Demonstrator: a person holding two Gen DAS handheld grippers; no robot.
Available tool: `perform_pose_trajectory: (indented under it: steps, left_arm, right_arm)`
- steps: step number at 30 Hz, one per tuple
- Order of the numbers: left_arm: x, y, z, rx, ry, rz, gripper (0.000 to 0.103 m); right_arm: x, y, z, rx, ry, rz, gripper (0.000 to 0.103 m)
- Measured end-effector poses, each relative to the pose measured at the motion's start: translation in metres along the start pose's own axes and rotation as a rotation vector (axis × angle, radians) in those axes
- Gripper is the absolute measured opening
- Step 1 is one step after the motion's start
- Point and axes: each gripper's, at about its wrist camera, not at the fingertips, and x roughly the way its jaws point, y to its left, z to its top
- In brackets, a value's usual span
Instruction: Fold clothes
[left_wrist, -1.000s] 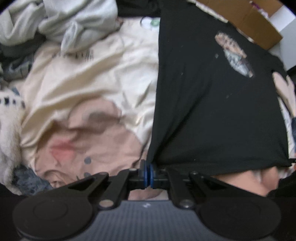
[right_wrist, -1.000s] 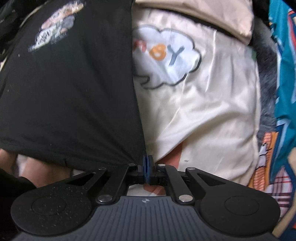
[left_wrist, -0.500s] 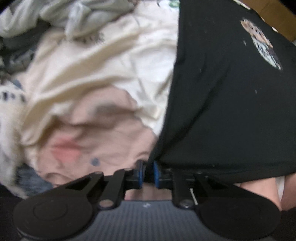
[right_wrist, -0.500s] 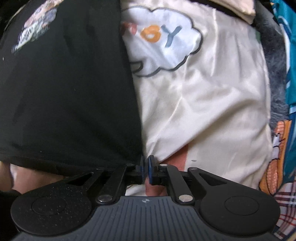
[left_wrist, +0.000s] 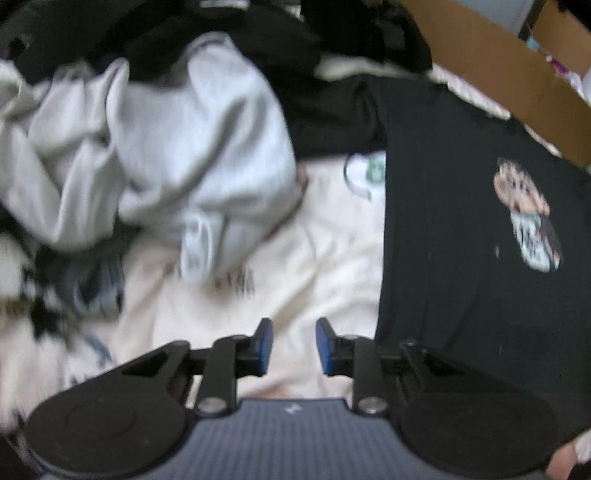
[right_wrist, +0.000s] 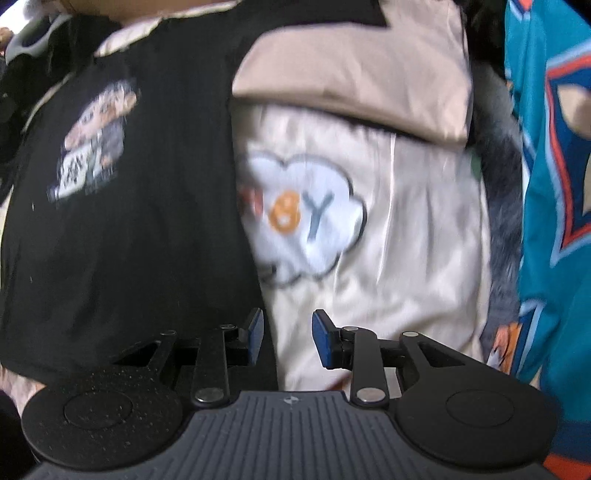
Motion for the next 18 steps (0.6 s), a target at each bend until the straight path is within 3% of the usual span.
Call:
perform_pose_trajectory:
  steps: [5, 11, 18]
  left_arm:
    - [0.001, -0.005, 0.037, 0.019, -0.052, -0.012, 0.039]
    - [0.003, -0.008, 0.069, 0.002, -0.094, -0.040, 0.040]
    - [0.014, -0.015, 0.107, -0.018, -0.151, -0.038, 0.040]
  right_arm:
    - [-0.011, 0.004, 0.028, 0.030, -0.055, 0.009, 0.036]
    - [-0.021, 0.014, 0.060, 0.010, -0.102, -0.042, 0.036]
    - [-0.026, 0.040, 0.106, -0.063, -0.146, -0.038, 0.036]
